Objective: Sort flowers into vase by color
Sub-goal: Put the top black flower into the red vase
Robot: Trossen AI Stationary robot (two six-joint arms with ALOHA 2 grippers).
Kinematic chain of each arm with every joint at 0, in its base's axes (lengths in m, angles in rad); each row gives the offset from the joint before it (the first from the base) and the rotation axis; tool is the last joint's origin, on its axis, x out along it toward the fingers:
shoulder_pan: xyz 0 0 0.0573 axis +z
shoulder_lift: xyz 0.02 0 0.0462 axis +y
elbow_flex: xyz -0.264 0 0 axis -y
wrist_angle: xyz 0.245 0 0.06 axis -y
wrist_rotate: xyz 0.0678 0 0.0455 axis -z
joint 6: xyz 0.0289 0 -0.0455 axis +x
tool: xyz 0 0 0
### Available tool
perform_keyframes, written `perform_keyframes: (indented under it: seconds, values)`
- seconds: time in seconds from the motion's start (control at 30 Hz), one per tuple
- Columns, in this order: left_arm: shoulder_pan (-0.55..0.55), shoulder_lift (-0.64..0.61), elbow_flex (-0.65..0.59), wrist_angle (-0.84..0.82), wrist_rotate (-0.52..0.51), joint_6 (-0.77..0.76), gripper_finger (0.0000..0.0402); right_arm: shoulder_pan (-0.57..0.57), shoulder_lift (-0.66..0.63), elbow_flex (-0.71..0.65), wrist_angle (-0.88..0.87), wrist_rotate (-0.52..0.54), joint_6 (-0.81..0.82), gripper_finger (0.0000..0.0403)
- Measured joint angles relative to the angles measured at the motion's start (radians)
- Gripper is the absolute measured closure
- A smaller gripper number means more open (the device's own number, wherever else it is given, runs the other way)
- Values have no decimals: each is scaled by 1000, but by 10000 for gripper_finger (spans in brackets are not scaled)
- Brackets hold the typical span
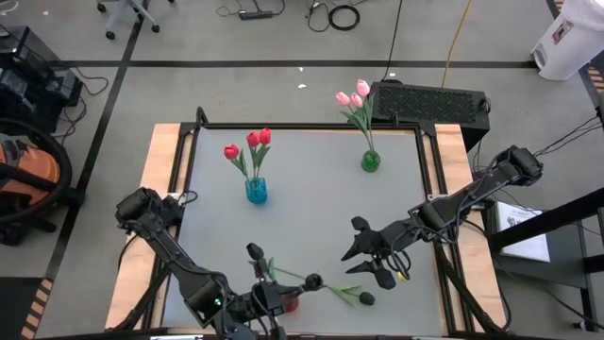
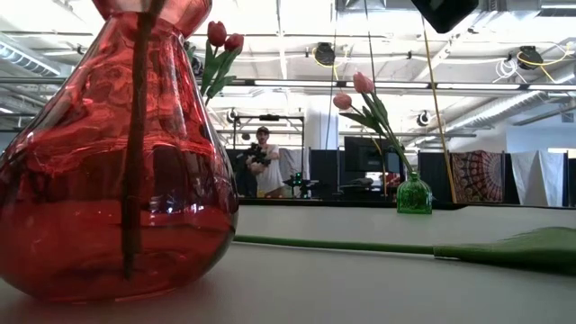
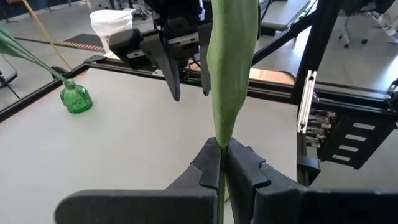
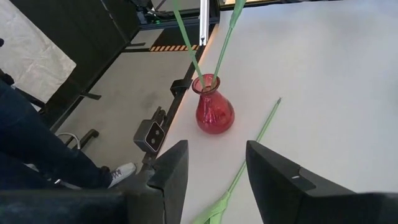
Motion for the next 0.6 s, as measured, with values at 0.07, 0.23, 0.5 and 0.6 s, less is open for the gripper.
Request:
perform_keyframes:
  seconds: [0.07,0.23,0.5,0.6]
  values:
    - [0,0,0,-1,1,0,389,0,0,0,0,0,-2,250]
    - [0,0,0,-3,55,-1,389,0,0,0,0,0,-4,250]
    - [1,0,0,-14,103,0,388,0,0,0,-2,0,-4,250]
    - [2,0,0,-25,104,-1,388,0,0,0,-2,0,-4,250]
